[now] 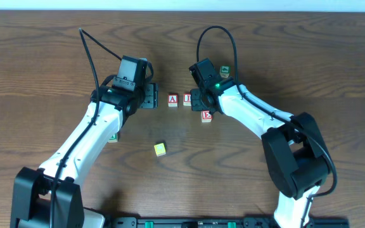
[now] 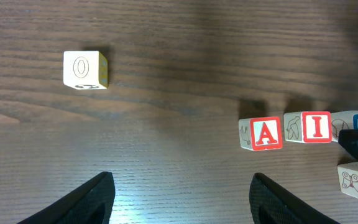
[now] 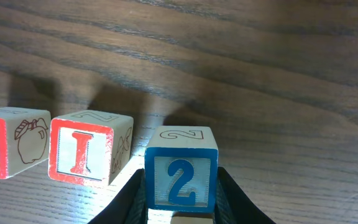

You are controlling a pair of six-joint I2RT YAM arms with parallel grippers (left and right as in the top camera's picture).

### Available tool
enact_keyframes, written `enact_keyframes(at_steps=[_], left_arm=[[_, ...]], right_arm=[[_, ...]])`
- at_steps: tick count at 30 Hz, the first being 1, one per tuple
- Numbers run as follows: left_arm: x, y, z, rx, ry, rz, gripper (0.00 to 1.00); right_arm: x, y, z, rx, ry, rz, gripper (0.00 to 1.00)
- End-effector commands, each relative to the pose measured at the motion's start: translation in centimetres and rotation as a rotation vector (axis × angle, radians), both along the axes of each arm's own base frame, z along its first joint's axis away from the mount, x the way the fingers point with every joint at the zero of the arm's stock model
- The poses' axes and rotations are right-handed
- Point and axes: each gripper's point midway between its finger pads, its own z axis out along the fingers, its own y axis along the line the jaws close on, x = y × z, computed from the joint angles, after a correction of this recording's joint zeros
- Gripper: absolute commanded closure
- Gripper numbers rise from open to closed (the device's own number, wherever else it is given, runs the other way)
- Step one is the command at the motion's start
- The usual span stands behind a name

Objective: Spell out Ai2
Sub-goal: 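Carry the '2' block with right gripper to right of 'I' block, then release the '2' block and raise right gripper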

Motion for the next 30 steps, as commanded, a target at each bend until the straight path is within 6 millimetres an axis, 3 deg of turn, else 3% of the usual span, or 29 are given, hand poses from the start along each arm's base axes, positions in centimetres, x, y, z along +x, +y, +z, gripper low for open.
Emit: enact_keyframes(at_steps=[1,5,30], left_arm=[[0.78,0.33,0.65,0.022,-0.021,0.001,0.29],[0.76,0.35,0.63,0.023,-0.02,0.001,0.29],[0.74,0.35,0.62,0.023,-0.019,0.001,0.29]], right_arm=[[0.08,0.34,-0.34,0.0,0.0,-0.011,0.83],[0.09,0.35,-0.33,0.001,-0.001,-0.011,0.64],[0.81,0.09,-0.09,-0.006,-0.033,-0.041,0.62]])
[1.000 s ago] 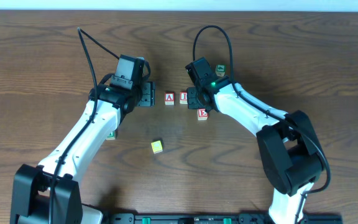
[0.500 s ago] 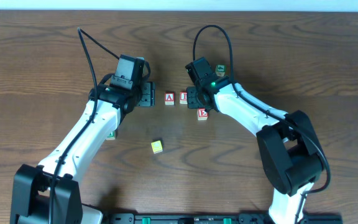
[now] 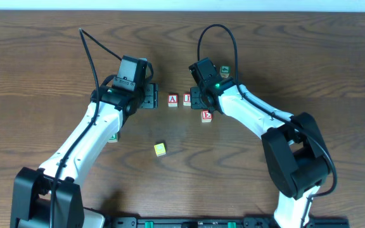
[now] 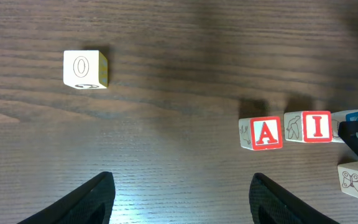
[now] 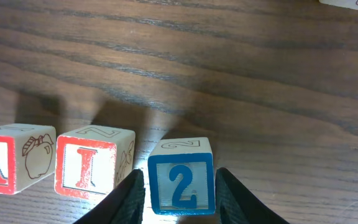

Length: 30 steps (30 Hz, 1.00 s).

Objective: Spell out Ai2
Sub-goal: 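Release the '2' block and raise right gripper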

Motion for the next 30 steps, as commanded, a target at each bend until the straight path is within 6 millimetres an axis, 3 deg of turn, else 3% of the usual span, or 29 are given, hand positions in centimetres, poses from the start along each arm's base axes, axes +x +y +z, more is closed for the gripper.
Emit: enact_keyframes(at_steps=[1,4,7,13,14,16,18,21,26,30], left_arm=[[0.8,0.3,0.6,0.023,-0.021,0.001,0.29],[0.8,0.3,0.6,0.022,-0.021,0.001,0.29],[0.8,0.3,0.6,0.023,-0.021,0.001,0.29],[0.8,0.3,0.7,0.022,-0.022,0.001,0.29],[0.8,0.3,0.7,0.021,-0.023,0.001,0.29],[0.9,0.3,0.7,0.02,-0.027,0.001,0.29],[0.9,0.3,0.7,0.019,-0.028,0.002,0.3],[0.9,0.3,0.7,0.016,-0.026,0.008,0.3],[0.9,0.3,0.7,0.01,-0.025,0.018,0.3],[0.9,0.3,0.7,0.011,-0.023,0.018,0.3]], right_arm=[[0.2,-0.1,-0.3,-0.019,-0.006,-0.017,0.62],[0.6,-0.4,-0.2,-0.035,-0.028,-0.035,0.62],[1.3,-0.5,0.1,-0.041,-0.06,-0.046,0.52],[3.2,0.3,2.2,0.025,-0.103,-0.065,0.52],[3.6,0.4,3.1,0.033,-0.11,-0.066,0.54],[4.2,0.3,4.9,0.032,-0.123,-0.071,0.7],[4.3,-0.2,6.3,0.023,-0.121,-0.081,0.99],[3.2,-2.1,7.4,-0.002,-0.071,-0.105,0.99],[0.8,-5.1,5.3,-0.065,0.049,-0.139,0.99],[0.0,-5.5,3.1,-0.013,0.095,-0.147,0.99]])
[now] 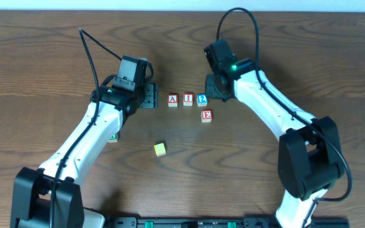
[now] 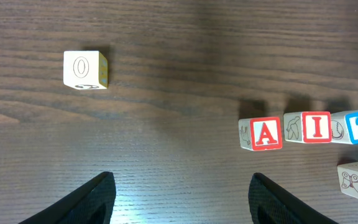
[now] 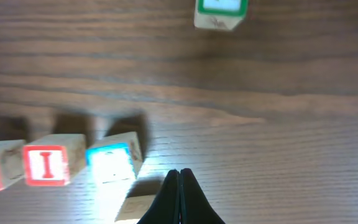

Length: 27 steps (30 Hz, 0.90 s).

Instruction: Spell out Ai2

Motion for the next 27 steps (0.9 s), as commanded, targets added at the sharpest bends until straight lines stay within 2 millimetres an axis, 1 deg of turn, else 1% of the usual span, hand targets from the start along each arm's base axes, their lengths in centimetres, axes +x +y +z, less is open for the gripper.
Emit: enact_keyframes(at_steps=[1,5,7,9,11,17,24,27], left_arm=[[0.8,0.3,0.7,0.011,-0.019,0.02,0.3],[0.6,0.4,0.5,0.01,-0.008,0.027,0.3],[0.4,0.5,0.4,0.012,0.0,0.026,0.3],[0.3,0.5,0.3,0.015,0.006,0.026,0.3],[0.2,0.5,0.3,0.016,0.01,0.026,0.3],[0.0,0.6,0.2,0.02,0.019,0.026,0.3],[0.0,0.6,0.1,0.02,0.02,0.026,0.3],[0.0,0.6,0.1,0.02,0.02,0.025,0.3]], right_arm=[[-0.9,-0.3,-1.1,0.063,0.036,-0.015,0.99],[-2.0,0.6,-3.0,0.175,0.082,0.0,0.99],[-2.3,0.7,-3.6,0.188,0.09,0.005,0.99],[-2.5,1.4,-3.9,0.221,0.089,0.028,0.99],[-2.4,1.9,-4.1,0.253,0.079,0.039,0.99],[-2.2,2.1,-4.2,0.265,0.063,0.044,0.99],[-3.0,3.5,-4.2,0.285,0.082,0.078,0.99],[-3.8,3.9,-4.4,0.277,0.105,0.09,0.99]])
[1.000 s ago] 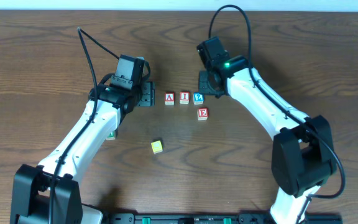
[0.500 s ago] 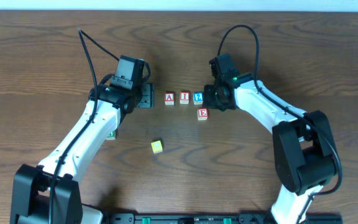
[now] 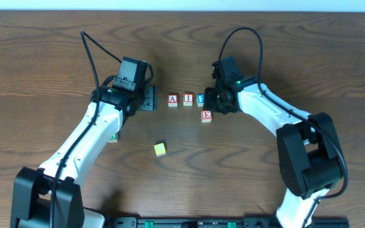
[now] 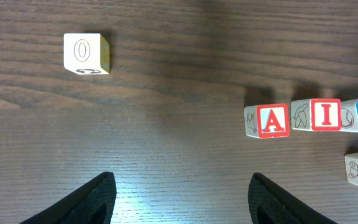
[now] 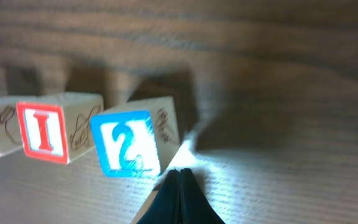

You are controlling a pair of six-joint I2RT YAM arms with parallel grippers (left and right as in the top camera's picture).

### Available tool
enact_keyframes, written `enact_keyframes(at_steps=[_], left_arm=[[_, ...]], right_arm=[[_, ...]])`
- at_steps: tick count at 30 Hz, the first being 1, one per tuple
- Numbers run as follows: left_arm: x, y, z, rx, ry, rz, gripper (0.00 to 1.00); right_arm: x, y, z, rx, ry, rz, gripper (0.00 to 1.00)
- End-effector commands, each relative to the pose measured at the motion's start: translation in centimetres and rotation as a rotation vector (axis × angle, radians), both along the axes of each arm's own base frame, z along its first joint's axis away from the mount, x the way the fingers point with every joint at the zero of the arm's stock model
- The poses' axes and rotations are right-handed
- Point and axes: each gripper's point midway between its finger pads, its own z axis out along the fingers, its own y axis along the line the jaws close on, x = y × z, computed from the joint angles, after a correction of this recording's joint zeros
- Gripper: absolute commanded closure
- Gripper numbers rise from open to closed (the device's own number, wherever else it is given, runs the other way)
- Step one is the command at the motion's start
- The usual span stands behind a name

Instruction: Spell out Ai2

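Observation:
Three blocks stand in a row: a red A [image 3: 173,99], a red I [image 3: 187,99] and a blue 2 [image 3: 201,99]. The left wrist view shows the A [image 4: 273,120], the I [image 4: 325,115] and the 2 at its right edge. My right gripper [image 5: 178,174] is shut and empty, its tips by the lower right corner of the 2 [image 5: 128,143], which sits slightly turned beside the I [image 5: 42,132]. In the overhead view the right gripper [image 3: 213,100] lies just right of the row. My left gripper [image 4: 182,199] is open, left of the A.
A red E block [image 3: 206,116] lies just in front of the 2. A yellow block [image 3: 160,149] lies nearer the front, and a green block [image 3: 113,137] peeks from under the left arm. A pale O block [image 4: 86,53] shows in the left wrist view.
My right gripper, still shut, was behind the row and now is low at the right side of the 2. The left wrist view has shifted slightly. The A and I stand where they were.
My right gripper first held the 2 block next to the I. A second later the block stood in line with the fingers still around it. Then the gripper was shut and clear, behind the row. Now its shut tips are at the block's right side.

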Motion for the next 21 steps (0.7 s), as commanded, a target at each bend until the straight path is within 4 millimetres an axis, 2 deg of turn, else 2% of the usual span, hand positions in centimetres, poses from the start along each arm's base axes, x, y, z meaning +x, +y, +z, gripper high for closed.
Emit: enact_keyframes(at_steps=[1,9,17,21], left_arm=[[0.8,0.3,0.7,0.009,-0.02,0.022,0.3],[0.8,0.3,0.7,0.01,-0.021,0.022,0.3],[0.9,0.3,0.7,0.009,-0.024,0.022,0.3],[0.9,0.3,0.7,0.011,-0.025,0.023,0.3]], right_arm=[[-1.2,0.9,0.3,0.009,0.022,0.029,0.99],[-4.1,0.2,-0.4,-0.03,0.141,0.03,0.99],[-7.3,4.8,0.5,0.128,0.208,0.215,0.99],[-8.7,5.6,0.5,0.122,0.226,0.27,0.98]])
